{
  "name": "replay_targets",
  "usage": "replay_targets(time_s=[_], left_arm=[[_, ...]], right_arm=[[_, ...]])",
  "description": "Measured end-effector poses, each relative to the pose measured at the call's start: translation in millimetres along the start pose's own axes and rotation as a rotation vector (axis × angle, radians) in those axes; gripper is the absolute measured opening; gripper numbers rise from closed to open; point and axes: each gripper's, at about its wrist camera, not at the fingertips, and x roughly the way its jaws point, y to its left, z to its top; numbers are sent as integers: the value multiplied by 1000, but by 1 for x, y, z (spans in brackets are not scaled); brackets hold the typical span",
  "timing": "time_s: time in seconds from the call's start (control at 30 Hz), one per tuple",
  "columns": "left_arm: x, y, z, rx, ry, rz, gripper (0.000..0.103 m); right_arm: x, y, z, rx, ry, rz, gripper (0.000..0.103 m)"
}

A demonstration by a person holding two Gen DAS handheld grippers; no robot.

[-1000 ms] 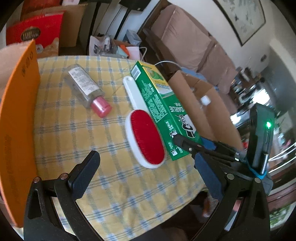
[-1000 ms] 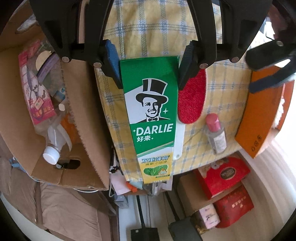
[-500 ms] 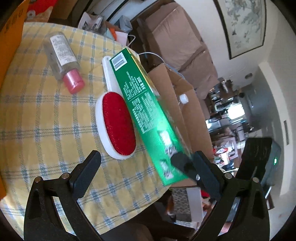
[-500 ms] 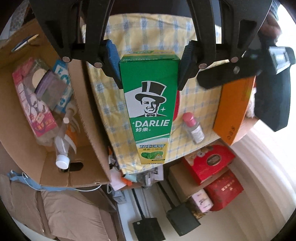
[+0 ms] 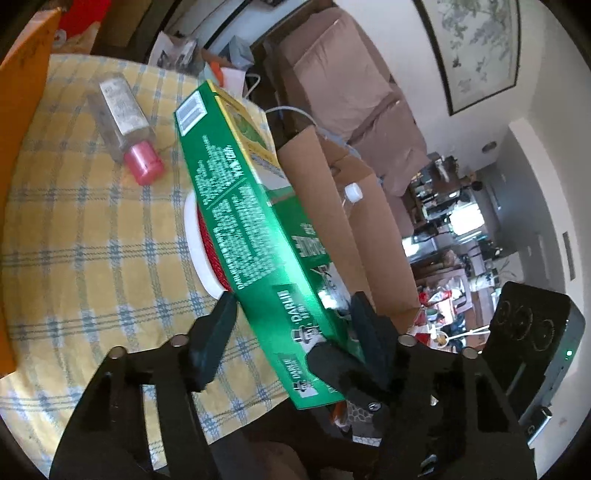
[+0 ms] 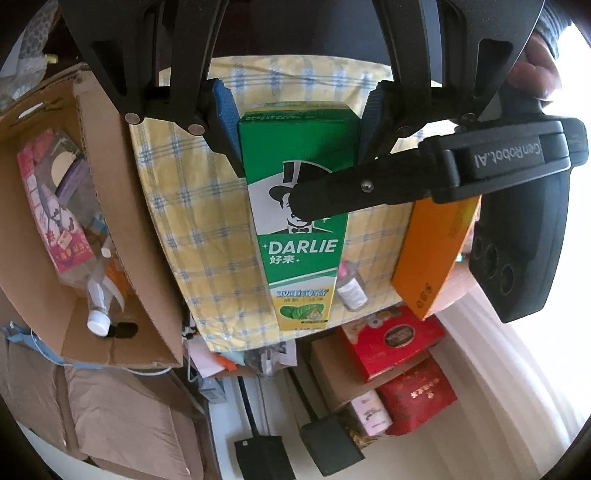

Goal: Organize objects
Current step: 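Lift and carry the toothpaste box with the right tool over the orange box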

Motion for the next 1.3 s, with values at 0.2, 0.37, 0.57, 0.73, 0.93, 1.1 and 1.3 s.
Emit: replay_targets(time_s=[0.2, 0.37, 0.57, 0.73, 0.93, 1.1, 1.3], left_arm=[[-28, -5, 1, 15, -59, -14, 57], [-67, 1, 5, 9, -129, -7, 57], [-119, 25, 8, -24, -225, 28, 57], [-153, 58, 9, -71, -269, 68, 58], [-193, 100, 0, -136, -341, 112, 58], [-222, 134, -5, -193, -394, 139, 58], [-244, 175, -15, -266, -439, 167, 58]], right_arm=[[-14, 20, 5, -33, -30, 3, 57], [-21, 52, 15, -96, -52, 25, 57], [-13, 101, 25, -193, -67, 78, 57], [7, 144, 29, -261, -47, 130, 57], [35, 194, 27, -336, -13, 199, 57], [58, 234, 25, -415, 14, 256, 57], [87, 275, 18, -510, 51, 308, 57]])
